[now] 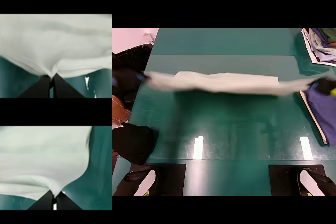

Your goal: Fold the shirts.

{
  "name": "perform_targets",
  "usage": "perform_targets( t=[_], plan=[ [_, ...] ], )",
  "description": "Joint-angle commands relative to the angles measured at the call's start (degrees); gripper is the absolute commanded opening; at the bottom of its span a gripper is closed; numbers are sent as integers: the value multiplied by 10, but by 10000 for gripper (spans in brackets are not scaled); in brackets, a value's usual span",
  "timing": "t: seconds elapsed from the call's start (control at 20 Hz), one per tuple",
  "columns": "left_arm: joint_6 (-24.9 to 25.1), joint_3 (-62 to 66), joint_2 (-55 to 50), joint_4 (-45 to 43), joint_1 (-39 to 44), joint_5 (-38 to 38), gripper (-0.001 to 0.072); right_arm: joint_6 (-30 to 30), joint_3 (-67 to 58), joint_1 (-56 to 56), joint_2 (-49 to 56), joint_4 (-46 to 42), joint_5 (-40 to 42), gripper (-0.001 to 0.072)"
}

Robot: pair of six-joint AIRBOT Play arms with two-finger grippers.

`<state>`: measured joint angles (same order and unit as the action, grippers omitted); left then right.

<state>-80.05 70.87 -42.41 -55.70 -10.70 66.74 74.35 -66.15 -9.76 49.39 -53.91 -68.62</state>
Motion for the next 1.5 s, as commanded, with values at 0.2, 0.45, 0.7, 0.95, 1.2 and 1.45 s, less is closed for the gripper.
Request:
perform_targets(
  t=[0.2, 0.45, 0.7, 0.95, 1.2, 1.45],
  plan=[
    [-40, 436, 12, -5, 0, -6, 28, 23, -343, -22, -75, -105, -25, 14],
    [-55, 497, 8, -7, 0, -16, 28, 31, -462, -128, -43, -101, -124, 14],
    [-55, 383, -59, 6, 0, 68, 28, 55, -476, -64, 66, -108, -210, 13],
    [-36, 224, -183, 4, 0, 104, 28, 85, -349, 27, 185, -178, -223, 13],
    [-15, 151, -353, -73, 78, 32, 29, 85, -247, 73, 322, -203, -168, 13],
    [-3, 228, -516, -84, 97, -110, 29, 85, -324, 78, 460, -193, -70, 13]
  ],
)
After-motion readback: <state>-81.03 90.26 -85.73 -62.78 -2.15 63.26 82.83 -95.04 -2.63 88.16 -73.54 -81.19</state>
